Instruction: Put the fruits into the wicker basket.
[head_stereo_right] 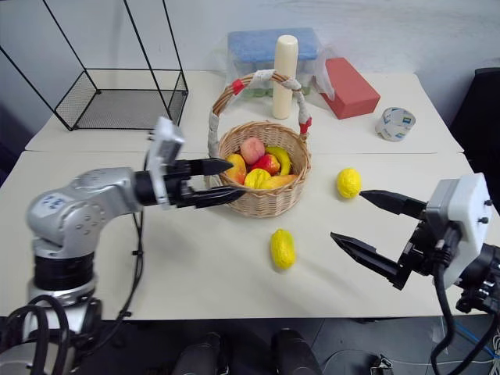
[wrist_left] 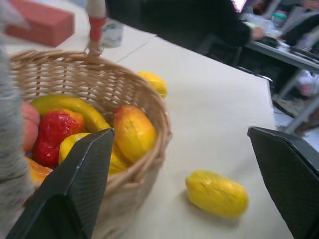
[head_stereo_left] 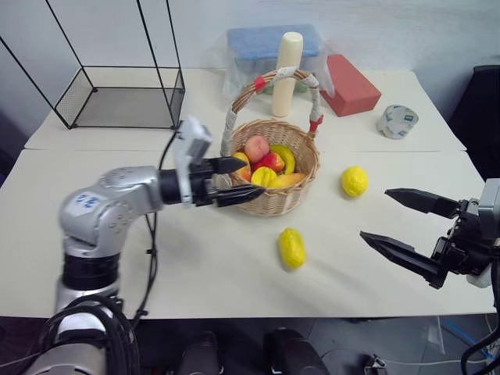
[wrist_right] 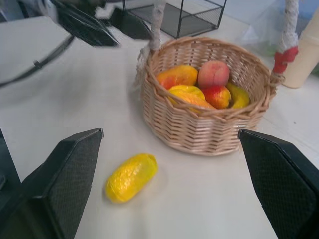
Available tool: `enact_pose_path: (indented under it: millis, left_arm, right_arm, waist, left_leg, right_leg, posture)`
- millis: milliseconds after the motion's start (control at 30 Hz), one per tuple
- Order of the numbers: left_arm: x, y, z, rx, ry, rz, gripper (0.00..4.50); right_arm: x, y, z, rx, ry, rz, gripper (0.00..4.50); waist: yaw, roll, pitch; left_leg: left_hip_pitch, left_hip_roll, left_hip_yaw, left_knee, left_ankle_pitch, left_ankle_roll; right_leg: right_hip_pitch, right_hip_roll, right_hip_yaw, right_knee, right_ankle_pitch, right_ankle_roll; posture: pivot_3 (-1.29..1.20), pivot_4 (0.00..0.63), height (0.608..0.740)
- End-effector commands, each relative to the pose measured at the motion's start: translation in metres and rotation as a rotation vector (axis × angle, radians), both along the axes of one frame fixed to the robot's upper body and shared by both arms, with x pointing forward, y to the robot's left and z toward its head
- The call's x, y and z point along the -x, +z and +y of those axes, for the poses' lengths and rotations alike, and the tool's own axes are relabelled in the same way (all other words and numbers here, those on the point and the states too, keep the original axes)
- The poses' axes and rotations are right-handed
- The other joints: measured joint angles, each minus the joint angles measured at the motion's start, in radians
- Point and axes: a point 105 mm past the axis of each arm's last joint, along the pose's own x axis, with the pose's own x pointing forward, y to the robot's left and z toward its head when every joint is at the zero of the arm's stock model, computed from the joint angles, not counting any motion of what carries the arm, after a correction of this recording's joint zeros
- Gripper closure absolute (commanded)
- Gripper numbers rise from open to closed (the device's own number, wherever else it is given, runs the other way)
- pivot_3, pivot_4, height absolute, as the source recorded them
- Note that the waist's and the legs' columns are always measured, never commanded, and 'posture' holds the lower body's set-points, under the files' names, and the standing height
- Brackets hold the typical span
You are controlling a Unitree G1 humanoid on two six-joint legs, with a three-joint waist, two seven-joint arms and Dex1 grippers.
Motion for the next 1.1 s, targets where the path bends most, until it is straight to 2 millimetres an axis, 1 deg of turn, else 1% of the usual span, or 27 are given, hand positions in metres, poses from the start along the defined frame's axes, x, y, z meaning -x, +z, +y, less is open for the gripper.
enact_pose_path:
  millis: [33, 133, 200, 267, 367, 433, 500, 600, 667, 733, 800, 867, 900, 933, 967, 1033, 1100]
  left_arm:
    - [0.027, 0.001, 0.011, -0.105, -0.222, -0.116, 0.01]
    - [0.038, -0.013, 0.024, -0.242, -0.335, -0.155, 0.01]
    - [0.038, -0.017, 0.030, -0.295, -0.357, -0.193, 0.01]
    - [0.034, -0.022, 0.034, -0.346, -0.375, -0.213, 0.01]
    - [0.038, -0.024, 0.036, -0.370, -0.426, -0.208, 0.01]
    - [0.040, -0.022, 0.036, -0.371, -0.447, -0.208, 0.01]
    - [0.041, -0.020, 0.035, -0.371, -0.452, -0.211, 0.01]
    - [0.037, -0.014, 0.034, -0.360, -0.439, -0.216, 0.01]
    - [0.036, -0.012, 0.033, -0.358, -0.435, -0.219, 0.01]
    - [0.035, -0.011, 0.031, -0.357, -0.428, -0.226, 0.01]
    - [0.034, -0.009, 0.030, -0.349, -0.424, -0.226, 0.01]
    - [0.033, -0.007, 0.029, -0.340, -0.419, -0.229, 0.00]
    - [0.033, -0.006, 0.029, -0.335, -0.416, -0.230, 0.00]
    - [0.032, -0.006, 0.028, -0.330, -0.414, -0.231, 0.00]
    - [0.031, -0.005, 0.028, -0.325, -0.412, -0.232, 0.00]
    - [0.029, -0.004, 0.027, -0.310, -0.402, -0.233, 0.00]
    - [0.025, -0.001, 0.025, -0.281, -0.385, -0.234, 0.00]
  right_arm:
    - [-0.004, -0.009, 0.005, 0.022, 0.020, 0.037, 0.00]
    - [-0.011, -0.026, 0.018, 0.017, 0.029, 0.098, 0.00]
    - [-0.017, -0.036, 0.028, 0.011, 0.022, 0.127, 0.00]
    - [-0.023, -0.052, 0.043, 0.000, 0.021, 0.174, 0.00]
    - [-0.027, -0.072, 0.061, -0.015, 0.025, 0.236, 0.00]
    - [-0.033, -0.087, 0.067, 0.009, -0.008, 0.260, 0.00]
    - [-0.038, -0.094, 0.070, 0.013, -0.039, 0.276, 0.00]
    - [-0.048, -0.110, 0.079, -0.027, -0.088, 0.358, 0.00]
    - [-0.049, -0.120, 0.085, -0.033, -0.078, 0.409, 0.00]
    - [-0.054, -0.131, 0.084, -0.011, -0.105, 0.439, 0.00]
    - [-0.058, -0.137, 0.084, 0.005, -0.122, 0.454, 0.00]
    - [-0.060, -0.135, 0.085, 0.019, -0.114, 0.429, 0.39]
    - [-0.061, -0.131, 0.086, 0.009, -0.105, 0.409, 0.59]
    - [-0.061, -0.127, 0.087, -0.003, -0.100, 0.399, 0.97]
    - [-0.062, -0.124, 0.087, -0.015, -0.098, 0.390, 1.23]
    - [-0.060, -0.116, 0.088, -0.037, -0.079, 0.368, 1.89]
    - [-0.048, -0.099, 0.089, -0.103, 0.000, 0.342, 2.51]
  waist:
    - [0.000, 0.000, 0.000]
    - [0.003, 0.000, 0.000]
    - [0.002, 0.000, 0.000]
    - [0.001, 0.000, 0.000]
    - [-0.001, 0.000, 0.000]
    - [-0.001, 0.000, 0.000]
    - [-0.002, 0.000, 0.000]
    - [-0.003, -0.001, 0.000]
    - [-0.004, 0.000, 0.000]
    - [-0.005, 0.000, 0.000]
    - [-0.006, -0.001, 0.000]
    - [-0.007, -0.001, 0.000]
    - [-0.007, -0.001, 0.000]
    - [-0.007, -0.001, 0.000]
    - [-0.007, -0.001, 0.000]
    - [-0.008, -0.001, 0.000]
    - [-0.007, -0.001, 0.000]
  left_leg:
    - [0.000, 0.000, 0.000, 0.000, 0.000, 0.000]
    - [0.000, -0.001, 0.000, 0.000, 0.000, 0.001]
    - [0.000, -0.001, 0.000, 0.000, -0.001, 0.002]
    - [0.000, -0.001, 0.000, 0.000, 0.000, 0.002]
    - [-0.001, -0.001, 0.000, -0.001, -0.001, 0.002]
    - [-0.004, -0.001, 0.000, -0.001, -0.001, 0.003]
    - [-0.008, 0.000, 0.000, 0.000, -0.001, 0.003]
    - [-0.017, 0.000, 0.000, 0.007, -0.001, 0.003]
    - [-0.018, 0.000, 0.000, 0.010, -0.001, 0.004]
    - [-0.017, 0.000, 0.000, 0.011, -0.001, 0.004]
    - [-0.017, 0.000, 0.000, 0.012, -0.001, 0.004]
    - [-0.017, 0.000, 0.000, 0.012, -0.001, 0.004]
    - [-0.017, 0.000, 0.000, 0.012, -0.001, 0.004]
    - [-0.017, 0.000, 0.000, 0.012, -0.001, 0.004]
    - [-0.017, 0.000, 0.000, 0.012, -0.001, 0.004]
    - [-0.017, 0.000, 0.000, 0.012, -0.001, 0.004]
    - [-0.017, 0.000, 0.000, 0.012, -0.001, 0.004]
  right_leg:
    - [0.000, 0.000, 0.000, 0.000, 0.000, 0.000]
    - [0.001, -0.001, 0.000, -0.001, 0.000, 0.000]
    - [0.001, -0.002, 0.000, -0.002, 0.000, 0.000]
    - [0.000, -0.002, 0.000, -0.001, 0.000, 0.000]
    - [-0.001, -0.002, 0.000, -0.001, 0.000, 0.000]
    - [-0.004, -0.002, 0.000, -0.001, 0.000, -0.001]
    - [-0.007, -0.002, 0.000, 0.000, 0.000, 0.000]
    - [-0.018, -0.002, 0.000, 0.009, 0.000, -0.001]
    - [-0.019, -0.002, 0.000, 0.013, 0.000, -0.001]
    - [-0.019, -0.003, 0.000, 0.015, 0.000, -0.001]
    - [-0.019, -0.003, 0.000, 0.016, 0.000, -0.001]
    - [-0.019, -0.002, 0.000, 0.016, 0.000, -0.001]
    - [-0.019, -0.002, 0.000, 0.016, 0.000, -0.001]
    - [-0.019, -0.002, 0.000, 0.016, 0.000, -0.001]
    - [-0.019, -0.002, 0.000, 0.016, 0.000, -0.001]
    - [-0.019, -0.002, 0.000, 0.017, 0.000, -0.001]
    - [-0.019, -0.002, 0.000, 0.017, 0.000, -0.001]
  posture:
    - [0.00, 0.150, 0.740]
    - [0.00, 0.150, 0.740]
    - [0.00, 0.150, 0.740]
    - [0.00, 0.150, 0.740]
    - [0.00, 0.150, 0.740]
    - [0.00, 0.150, 0.740]
    - [0.00, 0.150, 0.740]
    - [0.00, 0.150, 0.740]
    - [0.00, 0.150, 0.740]
    - [0.00, 0.150, 0.740]
    - [0.00, 0.150, 0.740]
    - [0.00, 0.150, 0.740]
    - [0.00, 0.150, 0.740]
    - [0.00, 0.150, 0.740]
    - [0.00, 0.150, 0.740]
    - [0.00, 0.150, 0.740]
    - [0.00, 0.150, 0.740]
